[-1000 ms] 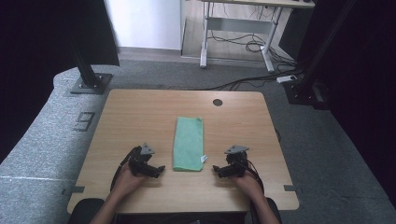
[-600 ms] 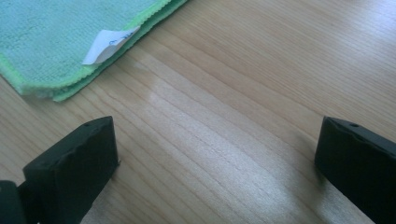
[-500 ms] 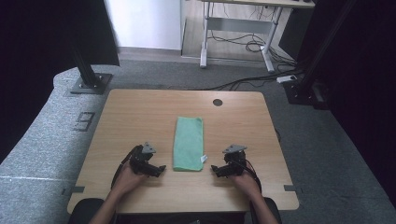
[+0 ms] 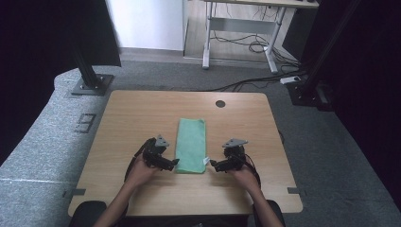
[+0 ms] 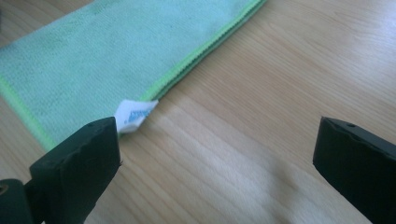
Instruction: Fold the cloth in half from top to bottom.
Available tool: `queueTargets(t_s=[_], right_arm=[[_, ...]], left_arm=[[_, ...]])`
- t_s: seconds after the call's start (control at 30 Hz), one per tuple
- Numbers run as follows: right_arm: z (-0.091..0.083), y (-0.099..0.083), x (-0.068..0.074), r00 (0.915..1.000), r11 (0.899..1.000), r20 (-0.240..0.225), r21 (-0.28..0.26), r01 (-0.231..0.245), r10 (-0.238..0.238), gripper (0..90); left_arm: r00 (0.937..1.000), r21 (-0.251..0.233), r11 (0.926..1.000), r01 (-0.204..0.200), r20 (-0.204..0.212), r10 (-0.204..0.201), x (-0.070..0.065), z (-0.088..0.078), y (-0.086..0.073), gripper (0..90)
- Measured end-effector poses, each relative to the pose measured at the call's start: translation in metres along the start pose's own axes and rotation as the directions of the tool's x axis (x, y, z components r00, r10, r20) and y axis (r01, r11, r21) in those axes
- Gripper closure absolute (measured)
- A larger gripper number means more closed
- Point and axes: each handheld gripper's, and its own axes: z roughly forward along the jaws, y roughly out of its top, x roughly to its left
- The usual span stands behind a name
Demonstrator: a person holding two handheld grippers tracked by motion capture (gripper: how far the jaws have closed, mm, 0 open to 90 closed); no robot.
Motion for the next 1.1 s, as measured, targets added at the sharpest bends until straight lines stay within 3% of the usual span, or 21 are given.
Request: queueTargets(t_s=[0.23,0.5,0.67,0.83,1.1], right_arm=[[0.015,0.013,0.005,0.9999,1.0,-0.003,0.012,0.016,-0.016,0.5],[0.035,0.026,0.01,0.9998,1.0,-0.008,0.018,0.017,-0.017,0.7],[0.05,0.023,0.013,0.9988,0.997,0.01,0.061,0.048,-0.048,0.6],[0.048,0.019,0.015,0.9992,0.997,0.006,0.06,0.04,-0.041,0.7],[0.039,0.01,0.028,0.9986,0.996,-0.013,0.068,0.052,-0.051,0.7]], left_arm=[[0.9999,0.008,1.0,-0.001,-0.014,0.001,0.002,0.017,0.009,0.0],[0.9998,0.043,0.9991,-0.002,-0.022,0.003,0.005,0.031,0.0,0.0],[0.9996,0.048,0.9988,-0.005,-0.028,0.006,0.004,0.032,-0.001,0.0],[0.9991,0.059,0.9981,-0.02,-0.035,0.022,-0.001,0.028,-0.003,0.4],[0.9996,0.062,0.9977,-0.027,-0.011,0.028,-0.015,0.016,-0.015,1.7]])
